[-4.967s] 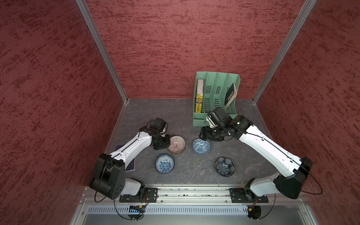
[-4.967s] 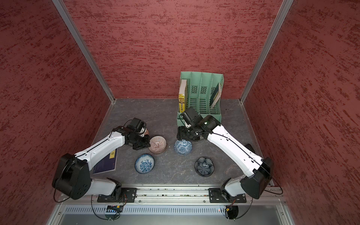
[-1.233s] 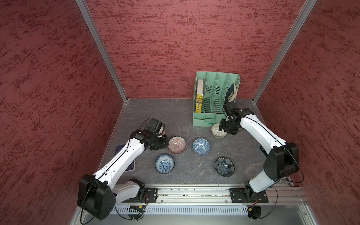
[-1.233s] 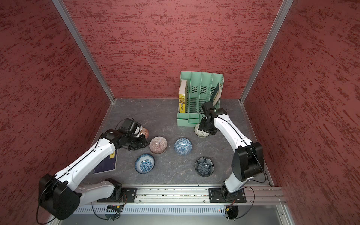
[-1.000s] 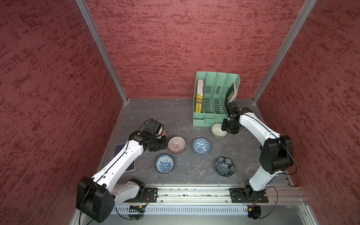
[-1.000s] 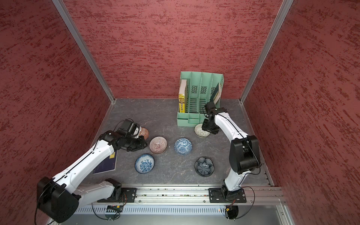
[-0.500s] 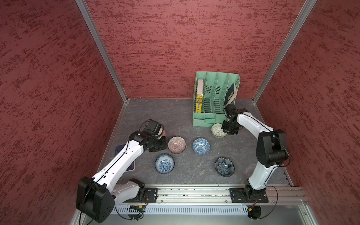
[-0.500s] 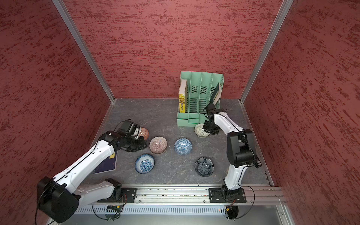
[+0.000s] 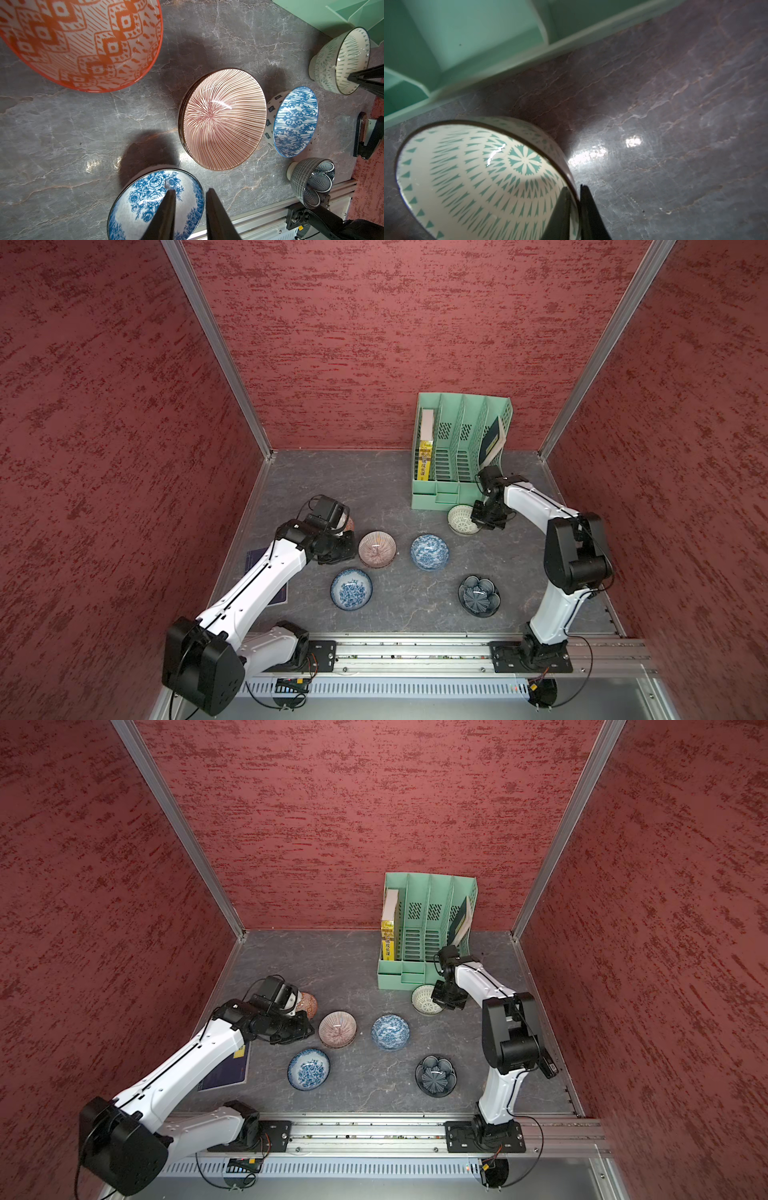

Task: Stack the bowls
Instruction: Pick up the bowl from the center of the board.

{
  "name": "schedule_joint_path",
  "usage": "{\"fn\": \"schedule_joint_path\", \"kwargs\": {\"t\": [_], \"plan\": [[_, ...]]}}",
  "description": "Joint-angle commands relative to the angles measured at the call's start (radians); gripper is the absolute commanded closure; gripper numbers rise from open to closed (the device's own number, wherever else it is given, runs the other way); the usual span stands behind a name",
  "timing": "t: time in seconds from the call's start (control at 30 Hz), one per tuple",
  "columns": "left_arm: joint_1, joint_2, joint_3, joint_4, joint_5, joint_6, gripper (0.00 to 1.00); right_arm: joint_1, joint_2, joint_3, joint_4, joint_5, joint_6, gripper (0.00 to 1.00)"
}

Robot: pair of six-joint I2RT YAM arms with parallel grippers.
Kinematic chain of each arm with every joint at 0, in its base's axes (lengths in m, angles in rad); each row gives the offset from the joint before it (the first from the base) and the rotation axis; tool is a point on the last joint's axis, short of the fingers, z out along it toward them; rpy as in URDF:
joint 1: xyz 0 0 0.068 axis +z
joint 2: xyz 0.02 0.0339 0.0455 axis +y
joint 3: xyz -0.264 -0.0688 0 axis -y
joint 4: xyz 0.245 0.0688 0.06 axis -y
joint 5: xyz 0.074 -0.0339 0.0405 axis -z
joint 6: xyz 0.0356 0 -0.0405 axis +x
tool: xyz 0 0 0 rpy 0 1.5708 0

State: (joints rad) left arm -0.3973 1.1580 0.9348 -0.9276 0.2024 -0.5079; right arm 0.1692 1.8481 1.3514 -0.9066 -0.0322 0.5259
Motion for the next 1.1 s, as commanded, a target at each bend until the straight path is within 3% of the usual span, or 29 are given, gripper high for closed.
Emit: {"fn": "schedule_joint_path", "kwargs": {"t": [0.0,0.13,0.57,1.07], "plan": [[0.005,-0.002,-0.009,-0.002,0.0,0.003,0.72,-0.006,-0.004,-0.004,-0.005,-0.004,-0.007,0.93],[0.005,-0.004,-0.007,-0.004,0.002,0.003,0.72,-0.006,-0.038,0.005,-0.029,-0.016,-0.009,1.0],[0.005,0.011,0.1,-0.044,0.082,0.002,0.71,0.006,-0.231,0.04,-0.136,-0.114,-0.002,1.0],[-0.01,0.094,0.254,-0.063,0.252,-0.006,0.65,0.247,-0.312,0.14,-0.258,-0.215,0.009,1.0]]}}
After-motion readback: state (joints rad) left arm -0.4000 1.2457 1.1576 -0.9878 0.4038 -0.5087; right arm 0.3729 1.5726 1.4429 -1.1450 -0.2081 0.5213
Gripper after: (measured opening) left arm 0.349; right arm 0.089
